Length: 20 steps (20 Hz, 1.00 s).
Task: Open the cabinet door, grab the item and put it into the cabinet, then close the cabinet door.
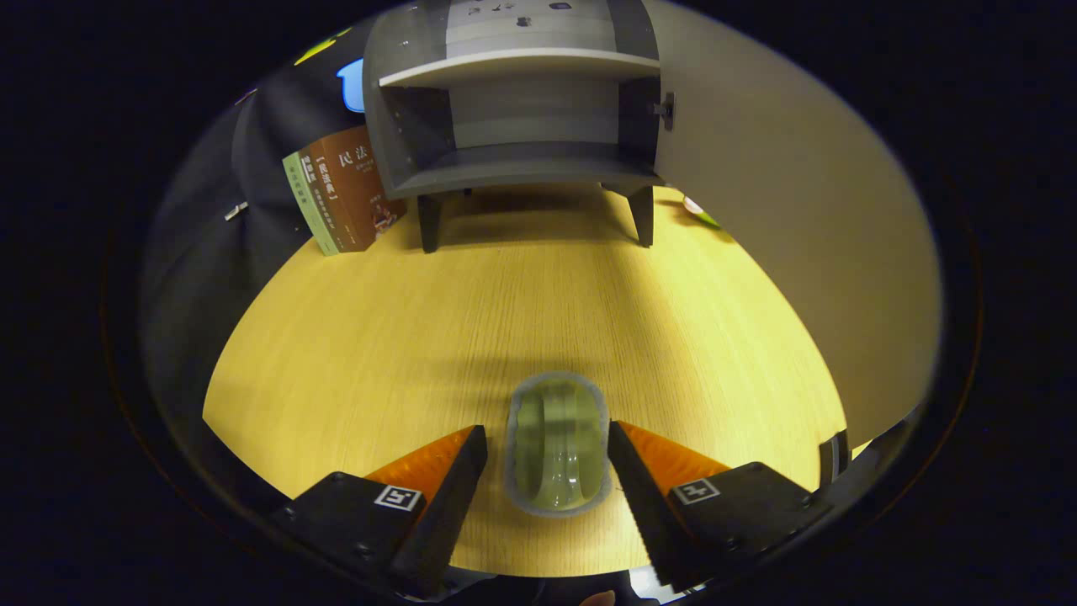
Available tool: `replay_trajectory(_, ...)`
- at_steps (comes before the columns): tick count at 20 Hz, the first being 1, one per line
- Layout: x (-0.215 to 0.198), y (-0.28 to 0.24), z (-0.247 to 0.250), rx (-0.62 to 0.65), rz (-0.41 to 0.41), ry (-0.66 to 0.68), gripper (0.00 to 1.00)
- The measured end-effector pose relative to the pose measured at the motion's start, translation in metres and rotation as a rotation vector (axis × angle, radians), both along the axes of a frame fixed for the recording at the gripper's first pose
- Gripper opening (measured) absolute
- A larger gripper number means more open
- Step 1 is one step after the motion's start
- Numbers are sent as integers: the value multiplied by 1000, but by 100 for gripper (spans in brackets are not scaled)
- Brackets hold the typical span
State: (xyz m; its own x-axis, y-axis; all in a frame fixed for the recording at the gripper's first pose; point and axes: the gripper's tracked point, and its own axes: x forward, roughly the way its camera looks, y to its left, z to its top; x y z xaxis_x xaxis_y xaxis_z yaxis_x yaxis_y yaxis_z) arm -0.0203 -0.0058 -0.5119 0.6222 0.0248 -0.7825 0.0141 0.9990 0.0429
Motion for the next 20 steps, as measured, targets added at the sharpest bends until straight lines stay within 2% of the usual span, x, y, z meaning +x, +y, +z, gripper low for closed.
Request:
replay_trajectory(1,0,0,-11,-5,-6,17,83)
replay_trajectory(2,-2,-1,-18,-24,-9,39,79)
replay_trajectory(3,-1,-3,-16,-36,-7,27,70)
replay_trajectory(5,3,-2,-14,-52,-1,19,70)
replay_trajectory(6,1,-2,-16,-57,11,28,62)
replay_trajectory(9,4,-6,-12,-79,-14,9,24)
replay_trajectory(10,3,-5,-12,-72,-20,9,23)
replay_trajectory(11,4,-6,-12,-70,-16,10,17)
replay_trajectory(14,6,-5,4,-77,2,-23,17)
replay_trajectory(20,25,5,95,-26,15,-134,17)
